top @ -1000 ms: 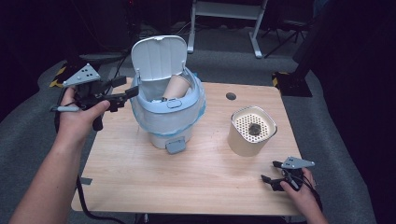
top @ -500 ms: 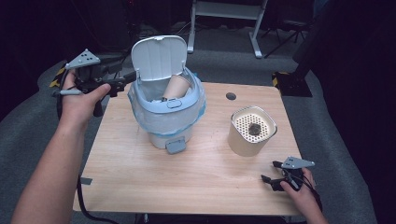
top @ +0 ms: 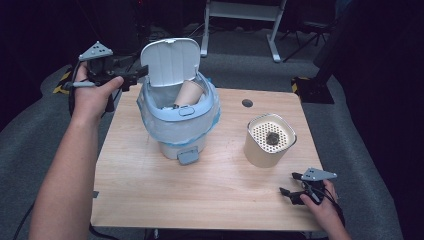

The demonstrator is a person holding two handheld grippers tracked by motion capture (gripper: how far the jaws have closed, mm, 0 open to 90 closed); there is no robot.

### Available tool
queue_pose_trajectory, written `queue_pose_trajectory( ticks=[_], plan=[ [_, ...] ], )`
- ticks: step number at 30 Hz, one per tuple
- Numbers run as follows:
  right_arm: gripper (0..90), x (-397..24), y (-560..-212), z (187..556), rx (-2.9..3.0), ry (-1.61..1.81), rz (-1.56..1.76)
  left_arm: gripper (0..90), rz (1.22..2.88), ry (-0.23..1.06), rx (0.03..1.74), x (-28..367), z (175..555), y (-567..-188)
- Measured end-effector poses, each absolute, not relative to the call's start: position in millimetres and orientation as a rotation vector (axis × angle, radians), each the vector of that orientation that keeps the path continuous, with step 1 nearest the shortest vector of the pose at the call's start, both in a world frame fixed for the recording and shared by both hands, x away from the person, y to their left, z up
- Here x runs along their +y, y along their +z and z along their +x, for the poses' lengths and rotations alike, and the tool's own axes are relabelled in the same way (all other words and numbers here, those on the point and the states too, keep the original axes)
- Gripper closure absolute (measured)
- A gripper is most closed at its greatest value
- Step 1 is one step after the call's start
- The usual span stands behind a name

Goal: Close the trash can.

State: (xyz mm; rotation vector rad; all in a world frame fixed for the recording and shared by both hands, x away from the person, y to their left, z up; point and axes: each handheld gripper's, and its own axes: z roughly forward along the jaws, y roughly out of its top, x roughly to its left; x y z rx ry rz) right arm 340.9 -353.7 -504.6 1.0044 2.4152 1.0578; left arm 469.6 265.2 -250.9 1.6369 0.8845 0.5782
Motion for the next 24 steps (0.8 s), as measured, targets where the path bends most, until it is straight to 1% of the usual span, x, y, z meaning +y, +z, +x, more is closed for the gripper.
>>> queue_pose_trajectory(
  ticks=[5, 7, 14, 19, 24],
  plan=[
    [16.5, -353.7, -504.6, 341.0, 2.415, 1.058, 1.005, 33.9, 1.649, 0.563, 0.817, 255.3, 471.8, -245.8],
    [16.5, -353.7, -504.6, 341.0, 2.415, 1.058, 1.004, 32.6, 1.650, 0.564, 0.811, 253.5, 472.4, -244.7],
    [16.6, -353.7, -504.6, 341.0, 2.415, 1.058, 1.004, 33.3, 1.650, 0.559, 0.795, 251.7, 470.0, -239.5],
    [16.5, -353.7, -504.6, 341.0, 2.415, 1.058, 1.004, 34.2, 1.692, 0.520, 0.750, 248.7, 460.1, -237.1],
    [16.5, -353.7, -504.6, 341.0, 2.415, 1.058, 1.004, 34.0, 1.758, 0.452, 0.697, 241.3, 448.0, -240.1]
  ],
)
